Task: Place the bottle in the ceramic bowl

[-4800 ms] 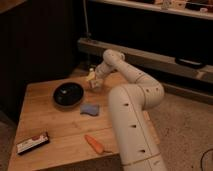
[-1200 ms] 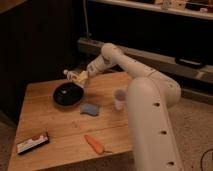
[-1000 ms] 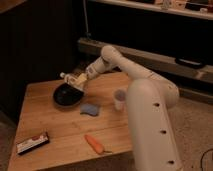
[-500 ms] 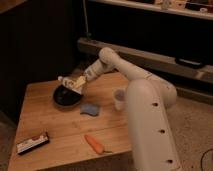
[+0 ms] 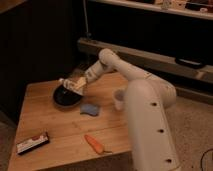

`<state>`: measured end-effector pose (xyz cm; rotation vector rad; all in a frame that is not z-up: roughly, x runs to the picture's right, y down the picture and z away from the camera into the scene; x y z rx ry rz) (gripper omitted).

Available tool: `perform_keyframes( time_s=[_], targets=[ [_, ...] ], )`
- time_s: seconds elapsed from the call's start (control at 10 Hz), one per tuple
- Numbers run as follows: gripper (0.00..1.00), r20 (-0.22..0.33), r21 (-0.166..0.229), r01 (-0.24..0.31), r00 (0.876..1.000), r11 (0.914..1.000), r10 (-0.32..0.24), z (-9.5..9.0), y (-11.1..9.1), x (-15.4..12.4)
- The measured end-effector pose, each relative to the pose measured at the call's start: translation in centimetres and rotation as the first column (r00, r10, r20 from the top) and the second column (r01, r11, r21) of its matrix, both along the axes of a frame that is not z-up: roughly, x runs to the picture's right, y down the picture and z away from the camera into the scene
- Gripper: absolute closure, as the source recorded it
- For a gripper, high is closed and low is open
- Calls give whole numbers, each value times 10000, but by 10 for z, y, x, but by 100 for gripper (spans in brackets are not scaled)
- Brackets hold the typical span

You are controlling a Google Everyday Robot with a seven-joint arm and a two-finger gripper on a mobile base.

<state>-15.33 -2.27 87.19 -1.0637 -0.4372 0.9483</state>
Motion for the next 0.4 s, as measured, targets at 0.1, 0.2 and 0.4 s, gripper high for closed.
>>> perform_keyframes(
  time_s=[0.1,0.2,0.4],
  targets=[
    [20,-27,25,72,10000,10000,-72,0,1,-1],
    [20,-24,44,90,10000,10000,-90,0,0,-2],
    [20,-33,37,96,9999,9999,-96,0,1,-1]
  ],
)
